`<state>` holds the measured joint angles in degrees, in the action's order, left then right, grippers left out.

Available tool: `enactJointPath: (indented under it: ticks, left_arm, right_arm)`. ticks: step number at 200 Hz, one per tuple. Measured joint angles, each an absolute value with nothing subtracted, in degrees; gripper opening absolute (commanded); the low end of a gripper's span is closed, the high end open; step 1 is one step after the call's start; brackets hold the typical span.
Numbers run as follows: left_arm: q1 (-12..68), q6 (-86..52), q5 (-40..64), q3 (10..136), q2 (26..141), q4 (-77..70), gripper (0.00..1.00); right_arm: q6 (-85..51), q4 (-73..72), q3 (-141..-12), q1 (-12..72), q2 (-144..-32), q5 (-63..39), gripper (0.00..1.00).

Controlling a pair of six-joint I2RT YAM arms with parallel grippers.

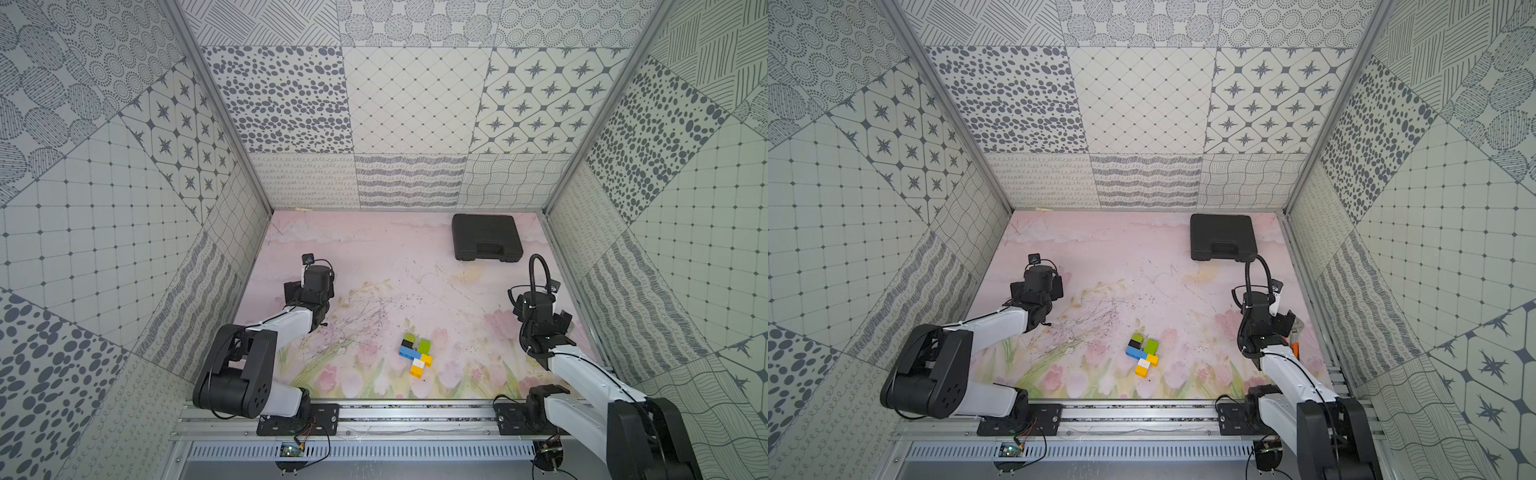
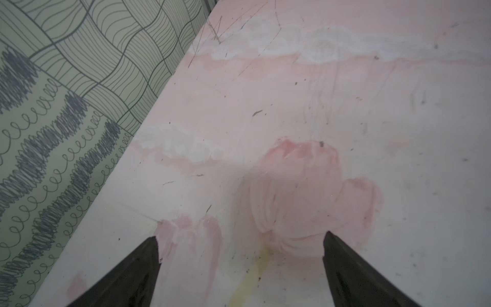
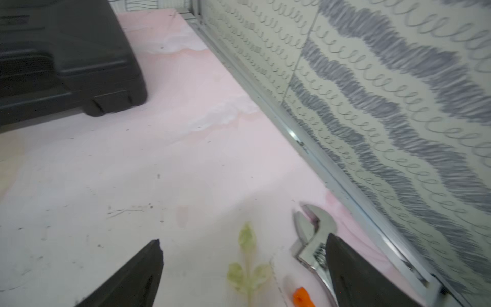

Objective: Assemble the number 4 with lego
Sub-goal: Reset both arms

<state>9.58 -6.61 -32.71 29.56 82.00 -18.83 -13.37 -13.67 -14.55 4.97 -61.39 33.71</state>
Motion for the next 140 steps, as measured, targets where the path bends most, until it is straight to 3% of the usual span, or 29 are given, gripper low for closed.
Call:
enactJointPath:
  ticks: [56, 140]
  left_arm:
    - [0.56, -7.4, -26.79, 26.11, 80.86, -26.13, 1.0]
    - [2.0, -7.11, -15.14, 20.73, 89.56, -43.88, 0.99]
  right_arm:
    - [-6.33, -45.23, -17.76, 2.5, -88.68, 13.3, 0.99]
    - [-3.99, -46.44, -22.11, 1.89, -89.38, 5.8, 0.99]
